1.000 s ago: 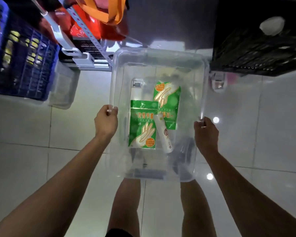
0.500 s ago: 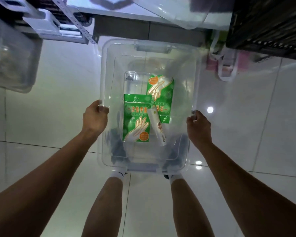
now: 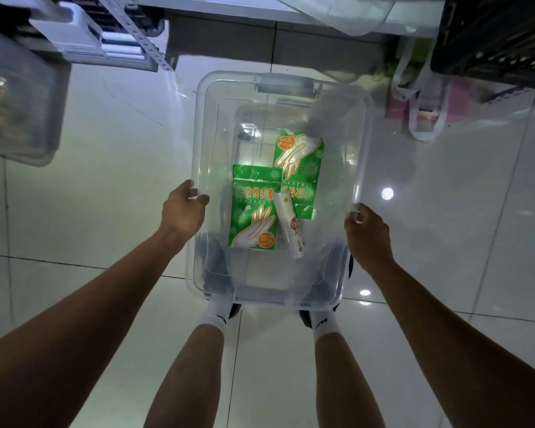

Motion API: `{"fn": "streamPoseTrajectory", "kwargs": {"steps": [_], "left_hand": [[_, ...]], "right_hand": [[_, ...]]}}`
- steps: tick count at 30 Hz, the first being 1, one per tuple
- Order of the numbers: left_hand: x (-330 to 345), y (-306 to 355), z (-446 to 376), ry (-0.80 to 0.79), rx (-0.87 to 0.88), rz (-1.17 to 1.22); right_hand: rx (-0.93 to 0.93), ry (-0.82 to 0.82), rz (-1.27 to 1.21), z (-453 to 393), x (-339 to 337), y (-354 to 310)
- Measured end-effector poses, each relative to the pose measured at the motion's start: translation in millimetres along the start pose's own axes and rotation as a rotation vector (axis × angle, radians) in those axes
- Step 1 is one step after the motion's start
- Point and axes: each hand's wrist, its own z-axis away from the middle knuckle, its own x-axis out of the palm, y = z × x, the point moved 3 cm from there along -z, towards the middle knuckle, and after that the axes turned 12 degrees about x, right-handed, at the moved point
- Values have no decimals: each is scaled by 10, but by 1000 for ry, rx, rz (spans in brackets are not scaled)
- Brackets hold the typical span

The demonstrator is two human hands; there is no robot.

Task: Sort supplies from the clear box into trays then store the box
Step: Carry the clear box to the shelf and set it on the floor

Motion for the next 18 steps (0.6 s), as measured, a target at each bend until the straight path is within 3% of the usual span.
{"fn": "streamPoseTrajectory", "kwargs": {"steps": [8, 12, 18], "left_hand": [[21, 45, -74, -50, -10, -13], [-1, 134, -119, -44, 49, -92], [-66, 750, -361, -68, 479, -418]], "right_hand": [[65, -39, 14, -98, -59, -16], [5, 15, 0, -137, -133, -110], [-273, 148, 12, -255, -380, -724]]}}
